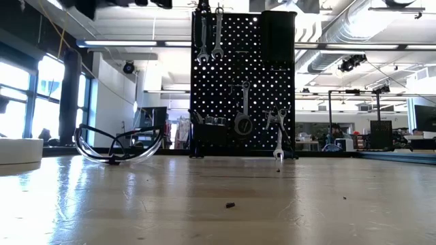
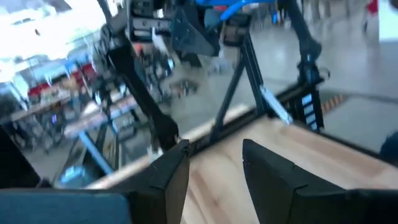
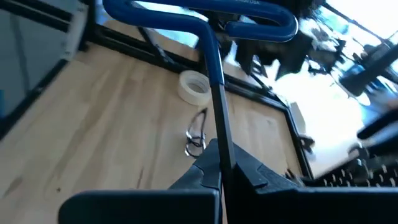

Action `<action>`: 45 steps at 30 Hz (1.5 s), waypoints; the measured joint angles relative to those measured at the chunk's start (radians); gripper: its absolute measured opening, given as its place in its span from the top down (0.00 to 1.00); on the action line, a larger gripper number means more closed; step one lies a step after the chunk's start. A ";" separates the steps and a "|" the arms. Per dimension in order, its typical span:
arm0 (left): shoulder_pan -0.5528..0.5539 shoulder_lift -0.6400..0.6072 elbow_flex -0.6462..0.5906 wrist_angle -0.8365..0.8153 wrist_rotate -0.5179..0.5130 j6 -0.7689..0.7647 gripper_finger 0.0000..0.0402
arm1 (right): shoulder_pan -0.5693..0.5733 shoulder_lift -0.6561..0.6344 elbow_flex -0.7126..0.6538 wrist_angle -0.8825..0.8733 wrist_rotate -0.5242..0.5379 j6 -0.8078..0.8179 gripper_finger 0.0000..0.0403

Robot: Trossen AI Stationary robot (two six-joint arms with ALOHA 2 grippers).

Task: Hang tools onto peg board
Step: Put the pick tool into the black bin on the peg board

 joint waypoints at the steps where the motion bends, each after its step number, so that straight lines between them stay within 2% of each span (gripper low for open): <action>1: 0.018 0.016 -0.016 0.067 0.029 -0.020 0.66 | -0.012 -0.010 0.000 0.009 -0.027 -0.026 1.00; 6: 0.077 0.147 -0.046 0.398 0.140 -0.156 0.66 | -0.090 -0.036 0.000 0.103 -0.222 -0.134 1.00; 11: 0.091 0.262 -0.047 0.646 0.151 -0.226 0.66 | -0.175 -0.032 0.000 0.191 -0.493 -0.186 1.00; 15: 0.095 0.277 -0.047 0.749 0.183 -0.224 0.66 | -0.242 -0.030 0.000 0.189 -0.691 -0.159 1.00; 19: 0.094 0.277 -0.046 0.812 0.189 -0.199 0.66 | -0.281 -0.026 0.000 0.202 -0.812 -0.153 1.00; 25: 0.090 0.278 -0.036 0.886 0.189 -0.204 0.66 | -0.334 0.005 0.000 0.242 -0.935 -0.175 1.00; 32: 0.041 0.285 0.010 0.888 0.194 -0.181 0.66 | -0.384 0.091 0.000 0.312 -1.047 -0.179 1.00; 39: 0.000 0.286 0.019 0.865 0.292 -0.163 0.64 | -0.389 0.133 0.000 0.387 -1.060 -0.186 1.00; 45: -0.045 0.286 0.019 0.862 0.274 -0.122 0.62 | -0.393 0.134 0.000 0.420 -1.058 -0.154 1.00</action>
